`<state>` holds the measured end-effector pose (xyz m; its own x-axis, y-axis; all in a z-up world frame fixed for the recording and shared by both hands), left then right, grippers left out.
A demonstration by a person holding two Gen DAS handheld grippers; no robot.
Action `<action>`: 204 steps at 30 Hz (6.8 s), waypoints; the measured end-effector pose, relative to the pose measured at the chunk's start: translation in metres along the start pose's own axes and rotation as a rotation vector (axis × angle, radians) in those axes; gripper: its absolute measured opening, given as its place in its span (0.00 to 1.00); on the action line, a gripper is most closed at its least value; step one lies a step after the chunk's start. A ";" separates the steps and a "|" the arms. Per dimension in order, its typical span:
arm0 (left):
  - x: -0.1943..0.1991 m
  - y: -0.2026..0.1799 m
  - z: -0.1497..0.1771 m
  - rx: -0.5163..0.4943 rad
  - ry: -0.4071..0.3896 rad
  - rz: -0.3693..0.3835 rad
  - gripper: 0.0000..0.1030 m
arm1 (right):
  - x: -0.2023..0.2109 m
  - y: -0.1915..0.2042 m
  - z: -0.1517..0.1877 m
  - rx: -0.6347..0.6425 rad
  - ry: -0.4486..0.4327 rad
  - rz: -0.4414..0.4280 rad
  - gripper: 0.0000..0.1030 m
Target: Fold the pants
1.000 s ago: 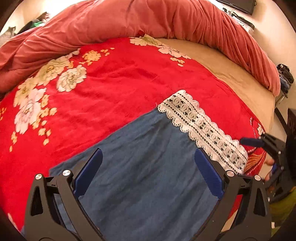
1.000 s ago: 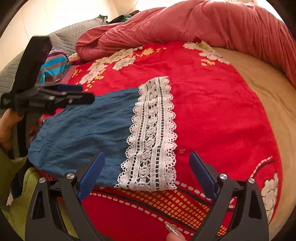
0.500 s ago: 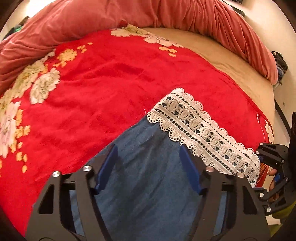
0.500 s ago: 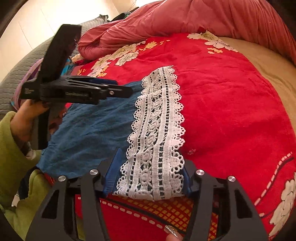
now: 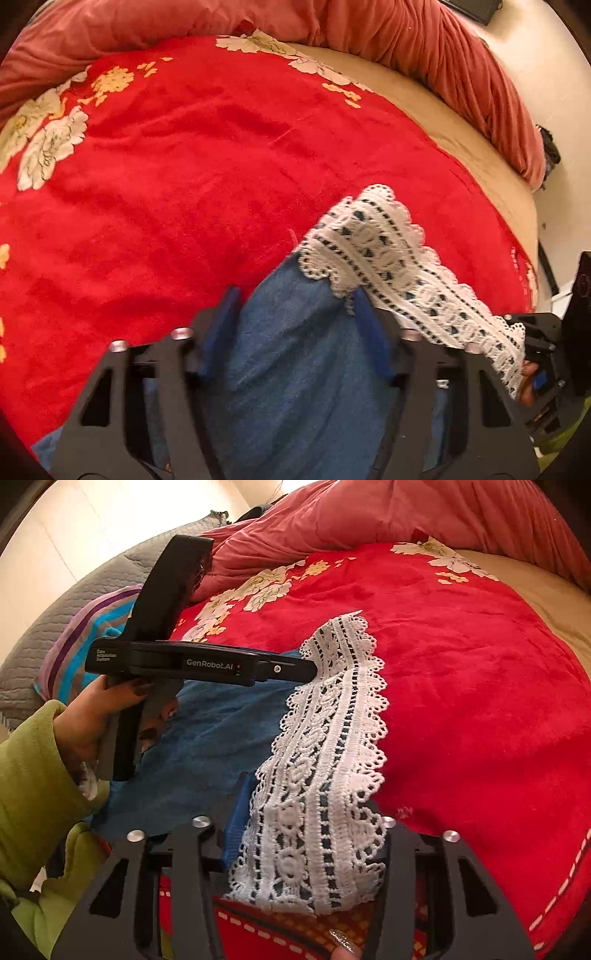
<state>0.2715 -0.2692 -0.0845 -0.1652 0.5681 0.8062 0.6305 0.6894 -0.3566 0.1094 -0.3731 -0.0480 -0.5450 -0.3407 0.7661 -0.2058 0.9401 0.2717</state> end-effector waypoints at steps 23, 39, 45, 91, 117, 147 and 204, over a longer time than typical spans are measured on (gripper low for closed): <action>0.123 0.027 0.035 0.116 -0.282 0.068 0.06 | 0.031 0.127 -0.036 0.274 -0.054 -0.132 0.22; 0.232 0.101 0.155 0.380 -0.566 -0.177 0.26 | -0.041 0.238 0.010 0.544 0.115 -0.084 0.26; 0.247 0.116 0.195 0.487 -0.601 -0.131 0.32 | -0.044 0.276 0.033 0.610 0.153 -0.169 0.57; 0.201 0.119 0.198 0.571 -0.479 -0.065 0.27 | -0.107 0.126 -0.099 0.214 0.056 0.087 0.42; 0.253 0.028 0.253 0.520 -0.473 -0.186 0.67 | 0.016 0.159 -0.031 0.371 -0.076 -0.053 0.79; 0.180 -0.002 0.269 0.498 -0.232 -0.079 0.11 | 0.000 0.200 0.026 0.555 0.003 -0.104 0.52; 0.252 -0.007 0.287 0.478 -0.341 -0.473 0.91 | 0.019 0.208 -0.026 0.447 -0.043 -0.089 0.95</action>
<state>0.0074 -0.0019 -0.0141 -0.6112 0.2173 0.7611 0.0492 0.9701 -0.2375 0.0772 -0.1837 0.0381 -0.5408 -0.4288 0.7236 -0.5787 0.8140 0.0498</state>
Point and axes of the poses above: each gripper's, at about its wrist camera, not at the fingertips, and x roughly against the way its jaws point, y to its left, z to its underside, the point moved 2 cm from there along -x, roughly the way its jaws point, and after that the axes turned 8 degrees about z, right-handed, at the moved point
